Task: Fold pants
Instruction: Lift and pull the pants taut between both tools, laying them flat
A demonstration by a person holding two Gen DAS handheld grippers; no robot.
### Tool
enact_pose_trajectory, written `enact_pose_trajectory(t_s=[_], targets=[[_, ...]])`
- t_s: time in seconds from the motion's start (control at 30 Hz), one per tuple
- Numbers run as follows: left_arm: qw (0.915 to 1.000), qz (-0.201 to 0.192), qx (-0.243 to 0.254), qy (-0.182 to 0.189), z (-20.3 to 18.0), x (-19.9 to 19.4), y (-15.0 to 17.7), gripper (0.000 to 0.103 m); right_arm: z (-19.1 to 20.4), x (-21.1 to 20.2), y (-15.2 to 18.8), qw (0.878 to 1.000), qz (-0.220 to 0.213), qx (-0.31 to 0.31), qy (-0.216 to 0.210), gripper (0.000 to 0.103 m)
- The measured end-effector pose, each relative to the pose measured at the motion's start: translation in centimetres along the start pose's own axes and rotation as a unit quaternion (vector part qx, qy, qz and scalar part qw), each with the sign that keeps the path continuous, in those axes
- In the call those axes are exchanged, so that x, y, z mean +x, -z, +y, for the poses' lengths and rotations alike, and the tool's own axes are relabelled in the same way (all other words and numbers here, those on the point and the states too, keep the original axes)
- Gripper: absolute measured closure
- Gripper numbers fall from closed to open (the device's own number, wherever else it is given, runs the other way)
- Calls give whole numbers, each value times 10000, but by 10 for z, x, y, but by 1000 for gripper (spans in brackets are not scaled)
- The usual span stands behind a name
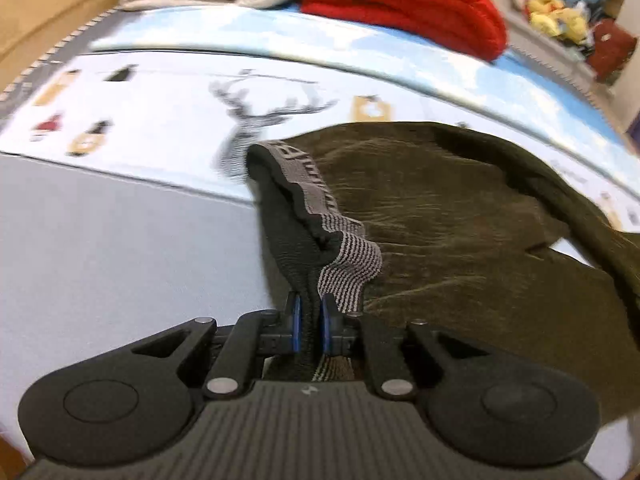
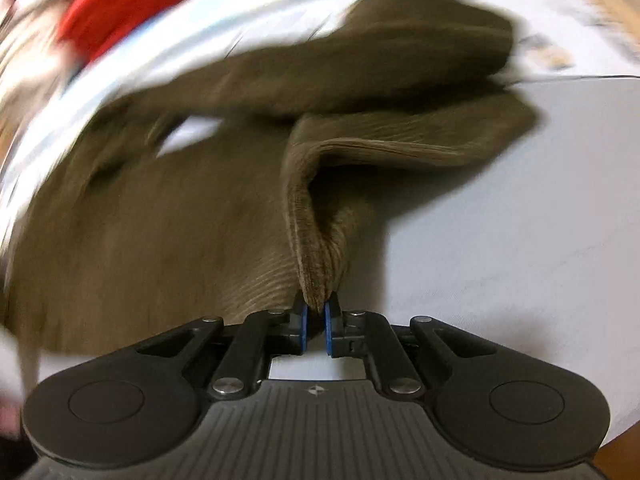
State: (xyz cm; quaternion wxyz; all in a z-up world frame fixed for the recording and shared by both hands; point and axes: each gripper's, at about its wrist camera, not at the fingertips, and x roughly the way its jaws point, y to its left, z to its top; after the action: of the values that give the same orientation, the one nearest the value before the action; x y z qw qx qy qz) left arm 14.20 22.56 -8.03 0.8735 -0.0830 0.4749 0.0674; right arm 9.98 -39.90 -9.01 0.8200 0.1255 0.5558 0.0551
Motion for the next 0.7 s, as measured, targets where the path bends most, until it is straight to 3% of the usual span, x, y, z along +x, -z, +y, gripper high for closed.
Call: enact_pose_trajectory(t_s=[0.07, 0.13, 0.2, 0.33, 0.4, 0.5, 0.7], targets=[[9993, 162, 34, -332, 11, -2, 5, 92, 5, 1, 11, 9984, 340, -287, -339, 93], [9978, 415, -32, -511, 20, 3, 10, 92, 4, -4, 15, 9968, 401, -278, -633, 89], [9962, 625, -30, -604, 23, 4, 12, 92, -4, -15, 12, 9966, 202, -64, -796, 75], [9975, 481, -97, -505, 21, -6, 8, 86, -47, -36, 1, 9895, -410, 1094, -848, 68], [9977, 507, -144, -414, 16, -11, 8, 81, -74, -40, 2, 9782, -680, 1888, -533, 68], [9975, 596, -143, -362, 12, -2, 3, 71, -107, -36, 10, 9556, -622, 2876, -158, 66], [9968, 760, -31, -258, 0, 10, 0, 68, -136, -11, 10, 9150, -747, 3964, 26, 65]])
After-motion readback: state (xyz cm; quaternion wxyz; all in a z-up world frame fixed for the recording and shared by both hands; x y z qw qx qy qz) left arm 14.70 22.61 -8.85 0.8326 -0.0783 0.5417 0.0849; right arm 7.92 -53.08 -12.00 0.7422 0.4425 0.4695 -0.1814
